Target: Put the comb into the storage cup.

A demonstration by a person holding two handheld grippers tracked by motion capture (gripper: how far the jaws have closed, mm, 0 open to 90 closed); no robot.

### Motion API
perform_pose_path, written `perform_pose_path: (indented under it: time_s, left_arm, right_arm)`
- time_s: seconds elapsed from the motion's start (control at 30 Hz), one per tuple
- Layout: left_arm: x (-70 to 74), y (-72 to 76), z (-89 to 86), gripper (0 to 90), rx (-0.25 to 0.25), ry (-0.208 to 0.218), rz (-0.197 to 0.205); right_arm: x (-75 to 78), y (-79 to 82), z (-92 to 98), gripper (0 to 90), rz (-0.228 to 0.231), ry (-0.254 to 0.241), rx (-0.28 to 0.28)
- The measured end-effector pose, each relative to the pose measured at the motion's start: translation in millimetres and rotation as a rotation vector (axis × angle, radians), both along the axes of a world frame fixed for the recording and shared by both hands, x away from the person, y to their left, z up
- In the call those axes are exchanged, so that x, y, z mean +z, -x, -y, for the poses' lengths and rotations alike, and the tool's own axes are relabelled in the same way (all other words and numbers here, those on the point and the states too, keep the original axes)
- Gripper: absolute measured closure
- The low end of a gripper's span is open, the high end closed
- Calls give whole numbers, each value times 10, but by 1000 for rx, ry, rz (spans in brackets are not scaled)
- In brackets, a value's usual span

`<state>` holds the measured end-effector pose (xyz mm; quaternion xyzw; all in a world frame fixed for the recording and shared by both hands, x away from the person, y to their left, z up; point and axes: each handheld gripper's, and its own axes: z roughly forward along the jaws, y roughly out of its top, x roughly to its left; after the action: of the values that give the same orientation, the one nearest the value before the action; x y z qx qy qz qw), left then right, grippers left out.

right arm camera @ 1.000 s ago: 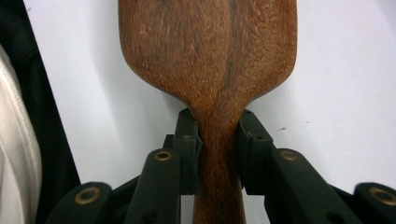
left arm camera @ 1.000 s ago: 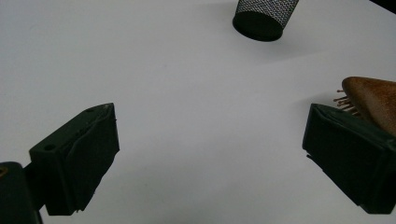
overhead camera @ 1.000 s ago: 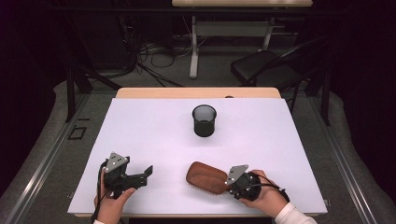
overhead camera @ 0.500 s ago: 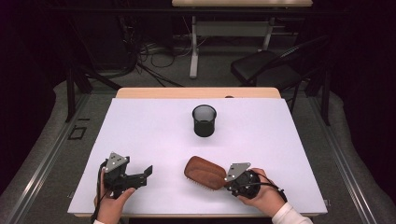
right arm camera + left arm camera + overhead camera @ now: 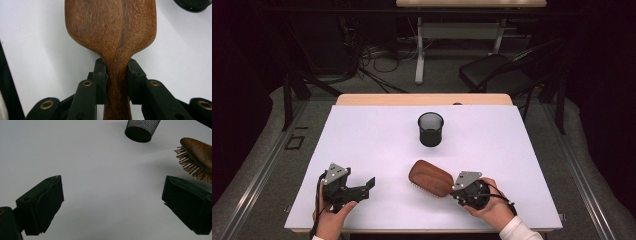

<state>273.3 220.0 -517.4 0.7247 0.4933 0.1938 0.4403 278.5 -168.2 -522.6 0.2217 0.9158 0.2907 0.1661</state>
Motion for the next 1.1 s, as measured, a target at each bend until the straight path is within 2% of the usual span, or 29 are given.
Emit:
perform_pose_path:
  time_s: [0.07,0.27,0.57,0.87,0.97,1.1]
  left_arm:
    - [0,0,1,38,0,1,0]
    - [-2,-1,1,39,-2,0,0]
    - [-4,-2,0,39,-3,2,-1]
    - [-6,-4,-1,38,-4,2,-1]
    - [-7,-5,-1,39,-4,2,-1]
    - [-10,-6,-1,39,-3,3,-4]
  right_arm:
    - [6,-11,-4,726,17,-4,-10]
    - [11,-58,-20,726,23,-29,-52]
    - [12,-131,-54,726,66,-61,-113]
    - [33,-238,-77,726,81,-108,-144]
    - [58,-264,-92,726,97,-108,-150]
    - [97,-299,-112,726,111,-143,-166]
